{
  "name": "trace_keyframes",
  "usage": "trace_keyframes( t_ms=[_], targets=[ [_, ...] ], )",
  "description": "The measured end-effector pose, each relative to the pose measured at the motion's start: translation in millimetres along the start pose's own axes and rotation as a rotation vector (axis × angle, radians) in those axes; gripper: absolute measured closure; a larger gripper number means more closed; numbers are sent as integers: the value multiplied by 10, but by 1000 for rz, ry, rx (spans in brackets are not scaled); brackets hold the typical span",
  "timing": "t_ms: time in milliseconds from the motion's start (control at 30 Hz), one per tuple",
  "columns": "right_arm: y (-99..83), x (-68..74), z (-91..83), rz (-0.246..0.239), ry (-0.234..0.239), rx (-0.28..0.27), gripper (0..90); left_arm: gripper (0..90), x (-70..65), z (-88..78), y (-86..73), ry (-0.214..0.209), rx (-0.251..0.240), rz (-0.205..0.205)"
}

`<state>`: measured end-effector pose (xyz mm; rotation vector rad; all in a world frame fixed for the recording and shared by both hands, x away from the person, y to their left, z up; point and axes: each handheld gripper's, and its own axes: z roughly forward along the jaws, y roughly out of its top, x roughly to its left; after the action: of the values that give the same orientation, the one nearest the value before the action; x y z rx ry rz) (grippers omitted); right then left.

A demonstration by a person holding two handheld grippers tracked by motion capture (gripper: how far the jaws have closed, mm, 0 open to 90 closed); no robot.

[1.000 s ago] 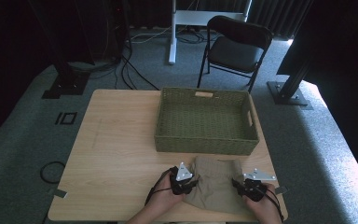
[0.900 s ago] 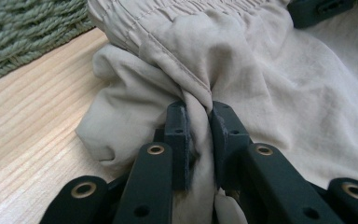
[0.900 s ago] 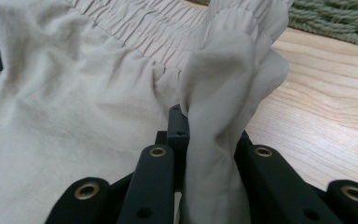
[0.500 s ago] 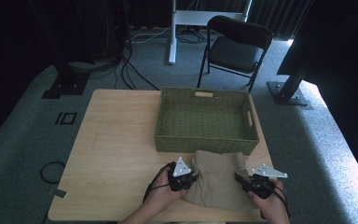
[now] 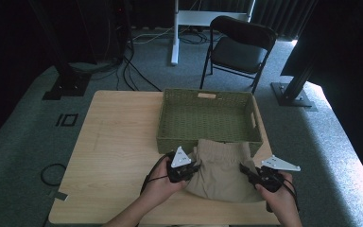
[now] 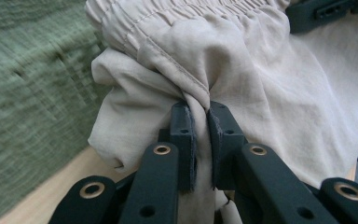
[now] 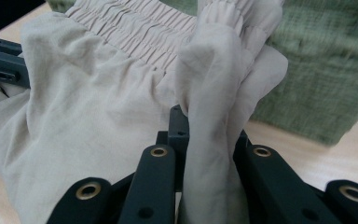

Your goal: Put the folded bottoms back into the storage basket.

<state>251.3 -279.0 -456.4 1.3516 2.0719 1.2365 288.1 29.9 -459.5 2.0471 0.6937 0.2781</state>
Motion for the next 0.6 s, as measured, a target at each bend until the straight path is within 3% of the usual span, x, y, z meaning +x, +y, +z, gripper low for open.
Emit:
trace_keyframes(
  t_ms=[167, 433, 600],
  targets=[
    [85, -14, -4, 14, 5, -24, 798, 834, 36, -41, 111, 11, -21, 14],
    [422, -40, -37, 3, 26, -70, 798, 834, 150, -241, 435, 25, -60, 52],
    [638, -68, -19, -9, 31, -98, 798, 834, 249, -315, 616, 31, -92, 46]
  ],
)
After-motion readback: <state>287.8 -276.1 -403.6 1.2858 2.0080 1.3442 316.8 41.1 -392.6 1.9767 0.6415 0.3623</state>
